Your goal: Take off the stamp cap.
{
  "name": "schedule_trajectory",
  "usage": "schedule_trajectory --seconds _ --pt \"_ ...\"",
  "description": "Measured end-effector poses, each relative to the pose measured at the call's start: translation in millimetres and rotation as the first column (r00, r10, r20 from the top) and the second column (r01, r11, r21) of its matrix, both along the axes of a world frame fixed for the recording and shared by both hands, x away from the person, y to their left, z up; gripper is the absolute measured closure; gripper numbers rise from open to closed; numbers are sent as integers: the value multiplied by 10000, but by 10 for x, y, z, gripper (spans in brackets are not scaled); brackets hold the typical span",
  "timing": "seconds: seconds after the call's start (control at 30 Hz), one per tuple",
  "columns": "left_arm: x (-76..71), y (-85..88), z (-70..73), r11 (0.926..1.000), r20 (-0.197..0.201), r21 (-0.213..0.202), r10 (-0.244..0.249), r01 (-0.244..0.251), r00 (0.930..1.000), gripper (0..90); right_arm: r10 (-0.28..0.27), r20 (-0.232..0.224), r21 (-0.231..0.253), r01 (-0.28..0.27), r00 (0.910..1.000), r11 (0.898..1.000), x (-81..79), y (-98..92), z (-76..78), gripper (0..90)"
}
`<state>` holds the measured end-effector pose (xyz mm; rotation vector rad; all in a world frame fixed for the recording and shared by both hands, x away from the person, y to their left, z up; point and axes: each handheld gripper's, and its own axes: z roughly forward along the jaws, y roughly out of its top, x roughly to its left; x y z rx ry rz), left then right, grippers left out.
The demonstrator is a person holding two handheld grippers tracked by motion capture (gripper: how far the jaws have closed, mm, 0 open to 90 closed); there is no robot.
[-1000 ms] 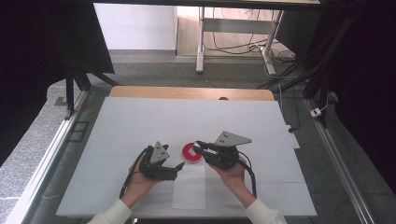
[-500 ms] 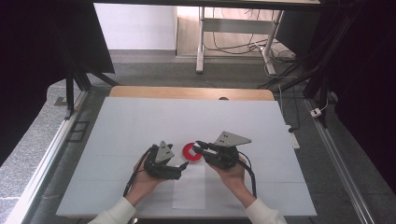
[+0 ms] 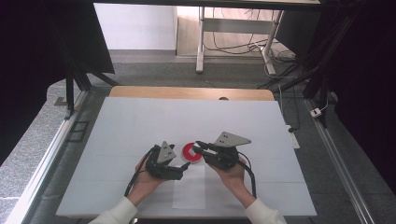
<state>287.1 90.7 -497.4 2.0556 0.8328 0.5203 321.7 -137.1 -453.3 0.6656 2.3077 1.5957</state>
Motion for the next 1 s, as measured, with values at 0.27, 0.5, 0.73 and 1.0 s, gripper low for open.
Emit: schedule_trajectory --seconds 0.27,0.5,0.73,1.0 --pt "11 -67 -4 9999 26 1 -105 105 9999 161 -37 -8 -11 37 10000 10000 6 -1 -4 750" --pt "29 -119 3 9999 49 -55 -92 92 9999 170 -80 9 -1 80 10000 10000 12 -16 3 750" --pt "43 -175 14 9998 108 -50 -169 170 9998 176 -109 1 21 109 9999 9999 16 -20 3 750" --pt "63 -222 15 9997 106 -73 -212 213 9997 191 -135 -5 9 135 9999 9999 19 -25 0 750"
